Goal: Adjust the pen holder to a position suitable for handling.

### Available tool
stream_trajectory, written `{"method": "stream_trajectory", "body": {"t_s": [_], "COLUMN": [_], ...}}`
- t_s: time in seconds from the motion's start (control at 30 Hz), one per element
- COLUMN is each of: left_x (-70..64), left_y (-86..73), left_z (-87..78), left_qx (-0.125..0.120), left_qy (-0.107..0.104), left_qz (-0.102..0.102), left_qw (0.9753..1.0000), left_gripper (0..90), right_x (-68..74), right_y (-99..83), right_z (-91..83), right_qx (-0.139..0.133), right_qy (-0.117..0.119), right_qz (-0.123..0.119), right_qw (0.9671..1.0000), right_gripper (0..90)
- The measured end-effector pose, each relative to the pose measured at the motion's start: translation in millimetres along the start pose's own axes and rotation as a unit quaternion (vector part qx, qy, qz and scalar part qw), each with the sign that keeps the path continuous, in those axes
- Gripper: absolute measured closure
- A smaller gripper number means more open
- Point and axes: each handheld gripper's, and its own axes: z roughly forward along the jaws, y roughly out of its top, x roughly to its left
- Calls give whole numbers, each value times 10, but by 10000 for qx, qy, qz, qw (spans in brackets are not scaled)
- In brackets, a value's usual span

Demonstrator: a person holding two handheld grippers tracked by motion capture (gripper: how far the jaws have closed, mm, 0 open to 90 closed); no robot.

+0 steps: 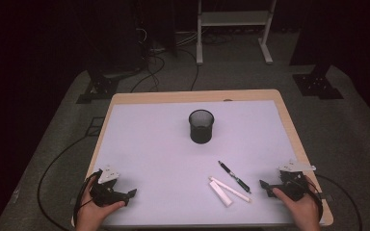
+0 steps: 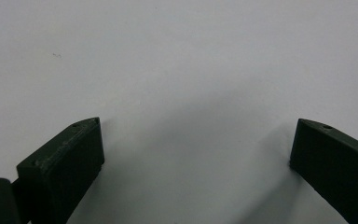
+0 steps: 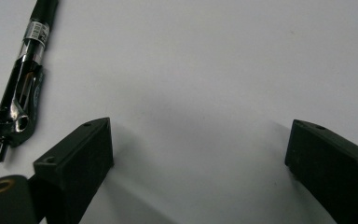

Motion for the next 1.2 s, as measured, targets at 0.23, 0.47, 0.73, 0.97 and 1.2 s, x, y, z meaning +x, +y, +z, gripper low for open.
{"method": "stream_trajectory", "body": {"t_s": [0.23,0.47,0.73,0.97,1.2], "left_x": [-8,-51,-65,-78,-80], "left_y": [12,80,204,335,472], "left_z": [-45,-84,-77,-62,-46], "left_qx": [-36,-177,-265,-376,-465], "left_qy": [47,26,-94,-142,-185], "left_qz": [-23,-71,-120,-79,-29], "left_qw": [10000,9998,9995,9992,9987], "left_gripper": [144,200,231,246,264], "right_x": [0,0,1,0,0], "right_y": [0,0,0,0,0], "right_z": [1,0,0,1,1], "right_qx": [0,-1,-1,0,-1], "right_qy": [1,-1,-5,-3,-5], "right_qz": [0,-1,-4,-2,-5], "right_qw": [10000,10000,10000,10000,10000], "right_gripper": [66,66,66,66,66]}}
